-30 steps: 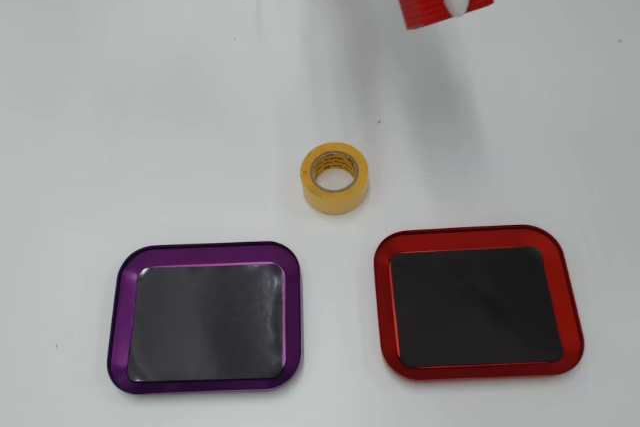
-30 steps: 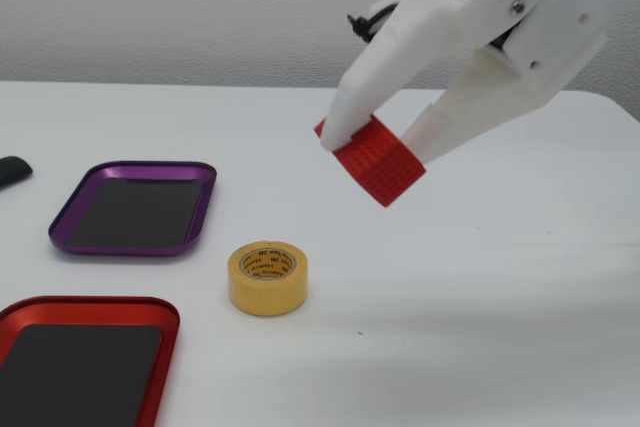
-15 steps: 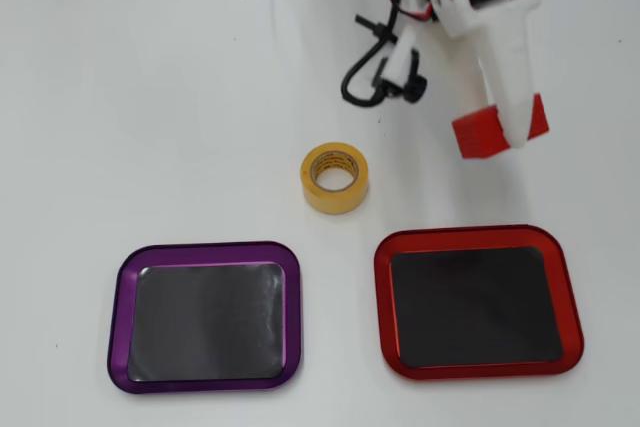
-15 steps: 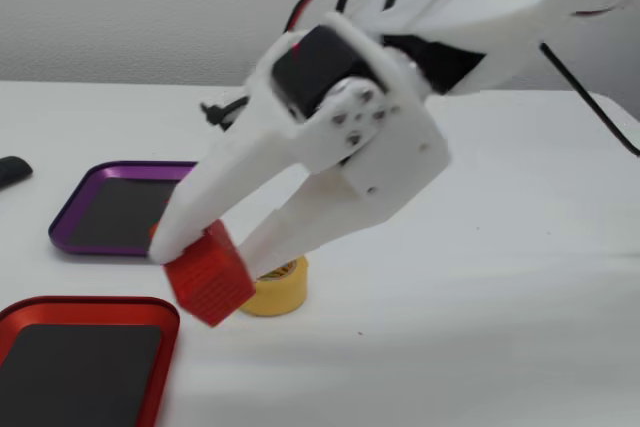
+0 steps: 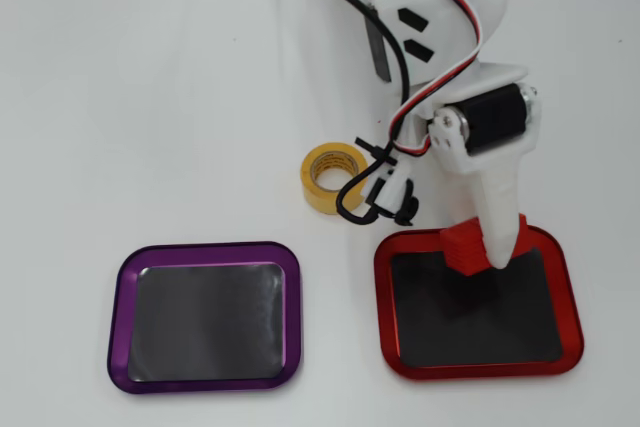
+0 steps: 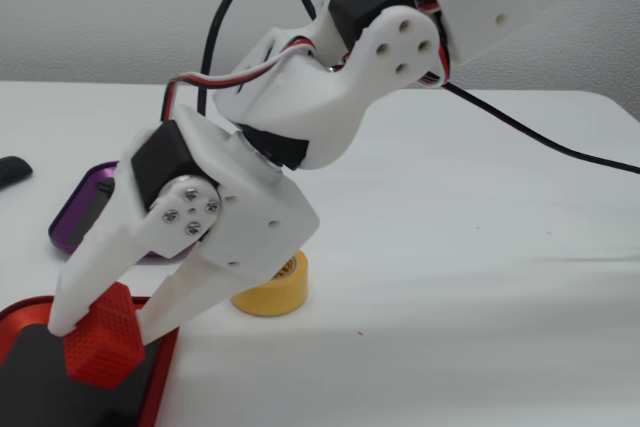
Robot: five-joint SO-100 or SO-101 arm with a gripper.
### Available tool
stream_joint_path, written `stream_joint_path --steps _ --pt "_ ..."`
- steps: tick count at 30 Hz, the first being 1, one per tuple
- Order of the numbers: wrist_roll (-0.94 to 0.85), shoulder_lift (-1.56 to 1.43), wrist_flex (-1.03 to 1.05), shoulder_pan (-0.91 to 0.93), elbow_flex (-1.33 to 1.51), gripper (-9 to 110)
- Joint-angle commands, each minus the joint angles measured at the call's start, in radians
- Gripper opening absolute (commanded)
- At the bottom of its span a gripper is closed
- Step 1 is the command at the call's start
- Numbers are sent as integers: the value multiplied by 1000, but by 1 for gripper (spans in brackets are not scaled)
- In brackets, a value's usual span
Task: Grasp a red block and put it in the left red dish.
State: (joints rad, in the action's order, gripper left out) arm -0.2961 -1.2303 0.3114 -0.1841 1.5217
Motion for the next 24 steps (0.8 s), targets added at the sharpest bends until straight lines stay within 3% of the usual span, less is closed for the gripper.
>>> stream_joint_path --steps 1,11,24 --pt "-2 -8 21 9 -71 0" --pt "-3 -15 52 8 -77 9" --pt "3 -29 166 8 -91 9"
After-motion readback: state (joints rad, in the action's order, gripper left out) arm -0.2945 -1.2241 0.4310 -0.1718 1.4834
